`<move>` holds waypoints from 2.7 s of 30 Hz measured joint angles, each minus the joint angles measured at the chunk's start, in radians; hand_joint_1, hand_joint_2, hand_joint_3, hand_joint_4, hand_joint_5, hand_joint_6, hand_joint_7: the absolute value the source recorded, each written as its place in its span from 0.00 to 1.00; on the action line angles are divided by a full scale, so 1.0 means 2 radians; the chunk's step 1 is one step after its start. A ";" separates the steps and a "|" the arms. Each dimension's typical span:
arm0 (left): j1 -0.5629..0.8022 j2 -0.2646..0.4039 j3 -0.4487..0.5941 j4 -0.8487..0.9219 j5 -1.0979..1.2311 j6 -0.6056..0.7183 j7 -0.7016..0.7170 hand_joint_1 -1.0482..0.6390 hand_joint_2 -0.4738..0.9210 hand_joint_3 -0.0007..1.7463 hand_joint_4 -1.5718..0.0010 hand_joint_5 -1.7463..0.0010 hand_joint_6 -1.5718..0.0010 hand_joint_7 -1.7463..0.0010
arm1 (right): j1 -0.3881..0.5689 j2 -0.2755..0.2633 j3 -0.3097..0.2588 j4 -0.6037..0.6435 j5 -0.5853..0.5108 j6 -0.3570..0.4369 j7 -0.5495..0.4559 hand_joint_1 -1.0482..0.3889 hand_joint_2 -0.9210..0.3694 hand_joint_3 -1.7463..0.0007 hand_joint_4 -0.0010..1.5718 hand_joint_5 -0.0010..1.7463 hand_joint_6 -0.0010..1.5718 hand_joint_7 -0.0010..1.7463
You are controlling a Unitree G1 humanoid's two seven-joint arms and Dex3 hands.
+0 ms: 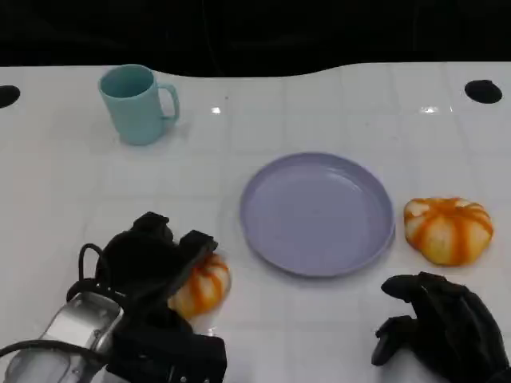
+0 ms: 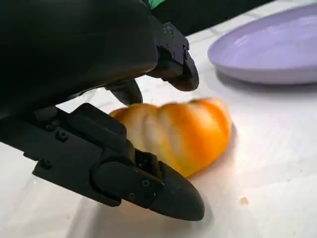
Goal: Grasp the bread from the table and place it into the plate.
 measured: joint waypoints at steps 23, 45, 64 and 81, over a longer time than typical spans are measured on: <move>-0.102 -0.028 -0.055 0.279 -0.065 -0.104 0.277 0.08 0.62 1.00 0.30 0.00 0.35 0.19 | 0.003 0.000 0.000 -0.002 0.001 0.002 0.001 0.32 0.00 0.90 1.00 0.32 1.00 0.13; -0.131 -0.087 -0.021 0.329 -0.145 -0.125 0.383 0.15 0.77 1.00 0.26 0.00 0.42 0.03 | 0.003 -0.002 0.000 0.001 0.001 0.003 0.003 0.33 0.00 0.92 1.00 0.31 1.00 0.12; -0.228 -0.165 -0.032 0.398 -0.155 -0.159 0.377 0.08 0.82 0.81 0.28 0.00 0.44 0.03 | 0.003 -0.002 0.004 0.001 -0.001 0.003 0.005 0.33 0.00 0.91 1.00 0.30 1.00 0.12; -0.290 -0.210 -0.057 0.458 -0.152 -0.149 0.319 0.02 0.88 0.64 0.45 0.15 0.53 0.40 | 0.003 -0.002 0.005 0.002 -0.001 0.003 0.006 0.33 0.00 0.91 1.00 0.30 1.00 0.11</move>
